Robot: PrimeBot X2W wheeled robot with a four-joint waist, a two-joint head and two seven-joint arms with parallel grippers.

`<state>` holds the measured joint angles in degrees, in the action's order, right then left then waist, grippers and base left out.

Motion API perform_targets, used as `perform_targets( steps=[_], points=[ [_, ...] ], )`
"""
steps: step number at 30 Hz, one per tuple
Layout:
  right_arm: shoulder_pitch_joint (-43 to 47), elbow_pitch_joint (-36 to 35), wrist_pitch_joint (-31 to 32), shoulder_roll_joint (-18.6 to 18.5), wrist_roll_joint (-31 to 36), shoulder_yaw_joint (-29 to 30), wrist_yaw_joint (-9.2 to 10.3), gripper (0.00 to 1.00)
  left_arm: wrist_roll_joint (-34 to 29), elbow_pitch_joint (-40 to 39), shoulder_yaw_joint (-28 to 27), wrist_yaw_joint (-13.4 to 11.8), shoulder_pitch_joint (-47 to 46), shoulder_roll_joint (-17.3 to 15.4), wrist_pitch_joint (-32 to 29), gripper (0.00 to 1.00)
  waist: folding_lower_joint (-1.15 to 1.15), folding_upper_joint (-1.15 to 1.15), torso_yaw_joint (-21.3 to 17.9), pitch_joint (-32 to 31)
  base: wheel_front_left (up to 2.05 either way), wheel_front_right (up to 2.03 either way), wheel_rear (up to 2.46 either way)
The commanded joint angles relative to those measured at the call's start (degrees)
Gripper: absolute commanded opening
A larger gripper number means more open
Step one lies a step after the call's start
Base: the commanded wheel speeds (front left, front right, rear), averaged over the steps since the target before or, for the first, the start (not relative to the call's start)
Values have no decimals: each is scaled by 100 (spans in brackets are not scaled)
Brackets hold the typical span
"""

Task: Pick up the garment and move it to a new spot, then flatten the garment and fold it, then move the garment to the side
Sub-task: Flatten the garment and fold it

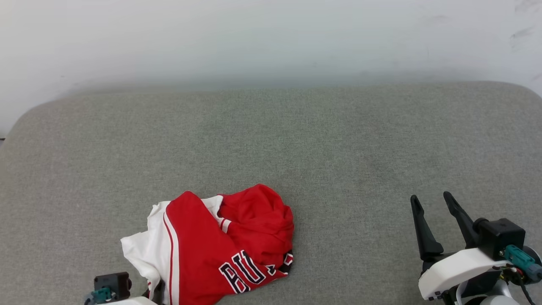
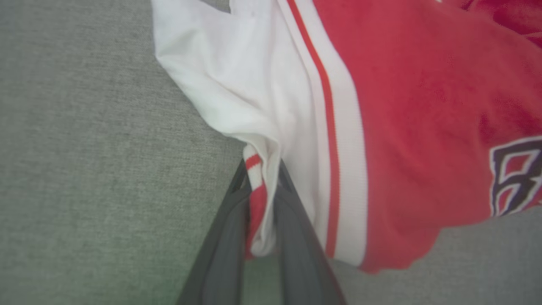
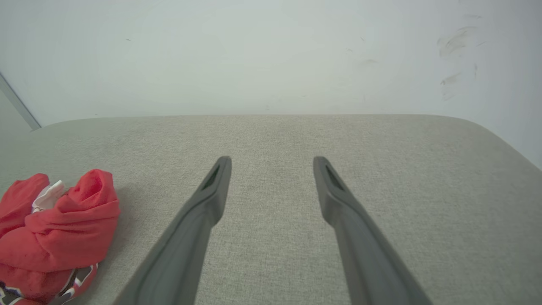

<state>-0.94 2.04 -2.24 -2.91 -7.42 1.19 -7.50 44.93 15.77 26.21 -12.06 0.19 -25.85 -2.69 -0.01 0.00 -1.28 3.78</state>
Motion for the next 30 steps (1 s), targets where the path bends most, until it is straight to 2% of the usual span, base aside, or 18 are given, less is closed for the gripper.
perform_targets(
  steps=[1,2,4,11,14,19,24,30],
  points=[
    [73,-14,14,3,41,-3,2,100,31,70,59,38,98,86,24,0,1,0,2,-38,0,0,0],
    [85,-22,26,3,53,-3,2,100,22,124,85,56,117,129,83,27,1,0,2,-72,0,0,0],
    [122,-37,58,3,53,-16,2,100,-34,174,87,82,101,235,298,100,1,0,-7,-133,0,0,0],
    [270,-119,168,3,94,-34,2,100,-569,127,28,-2,-100,229,1418,100,1,0,-28,-371,0,0,0],
    [324,-177,219,3,104,-17,2,100,-806,-35,-36,-29,-199,236,1669,100,1,0,-22,-410,0,0,0],
    [346,-264,276,3,131,2,2,100,-1210,-444,-261,-15,-312,300,1786,100,1,0,-29,-464,0,0,0],
    [352,-327,317,3,155,22,2,100,-1640,-900,-500,64,-260,515,1795,100,1,0,-51,-517,0,0,0],
    [356,-371,350,3,158,37,2,100,-1916,-983,-586,192,-190,702,1797,100,1,0,-60,-562,0,0,0]
  ],
)
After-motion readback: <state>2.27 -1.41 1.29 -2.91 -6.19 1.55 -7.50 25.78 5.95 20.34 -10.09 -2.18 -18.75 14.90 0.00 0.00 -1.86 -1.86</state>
